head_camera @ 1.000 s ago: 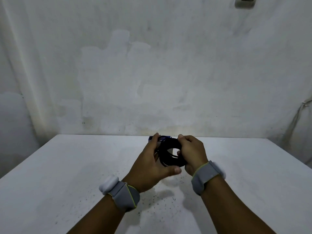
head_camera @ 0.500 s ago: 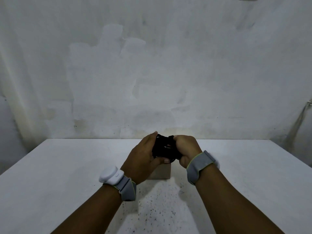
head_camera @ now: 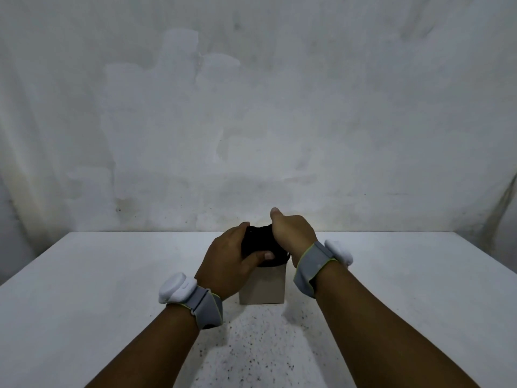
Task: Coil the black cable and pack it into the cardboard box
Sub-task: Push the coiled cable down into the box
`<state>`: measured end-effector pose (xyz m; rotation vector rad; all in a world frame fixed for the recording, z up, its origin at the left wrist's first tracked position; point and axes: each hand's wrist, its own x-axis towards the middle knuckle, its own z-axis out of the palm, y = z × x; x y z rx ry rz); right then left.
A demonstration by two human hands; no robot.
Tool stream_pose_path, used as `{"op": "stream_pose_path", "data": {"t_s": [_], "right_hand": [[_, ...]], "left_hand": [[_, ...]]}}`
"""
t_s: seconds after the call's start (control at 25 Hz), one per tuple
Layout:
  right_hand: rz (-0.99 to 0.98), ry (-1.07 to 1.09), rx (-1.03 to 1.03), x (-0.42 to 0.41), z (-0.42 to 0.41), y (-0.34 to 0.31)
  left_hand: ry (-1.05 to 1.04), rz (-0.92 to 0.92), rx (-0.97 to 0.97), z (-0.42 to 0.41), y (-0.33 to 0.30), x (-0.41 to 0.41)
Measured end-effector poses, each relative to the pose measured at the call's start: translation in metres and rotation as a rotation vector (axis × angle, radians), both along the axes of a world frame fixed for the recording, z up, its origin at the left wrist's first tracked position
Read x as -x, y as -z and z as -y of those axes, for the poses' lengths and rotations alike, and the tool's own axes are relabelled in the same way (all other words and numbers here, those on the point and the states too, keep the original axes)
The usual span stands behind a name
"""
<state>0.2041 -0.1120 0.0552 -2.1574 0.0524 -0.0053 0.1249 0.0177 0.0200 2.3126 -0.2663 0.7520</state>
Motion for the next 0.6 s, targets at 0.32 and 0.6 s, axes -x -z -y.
{"op": "stream_pose_path", "data": {"t_s": [0.32, 0.6], "right_hand": [[0.072, 0.008, 0.275, -0.005, -0.008, 0.01], [0.102, 0.009, 0.302, -0.005, -0.014, 0.008]], "left_hand": [[-0.177, -0.013, -0.186, -0.008, 0.016, -0.008], [-0.109, -0.056, -0.144, -0.008, 0.026, -0.013]]}}
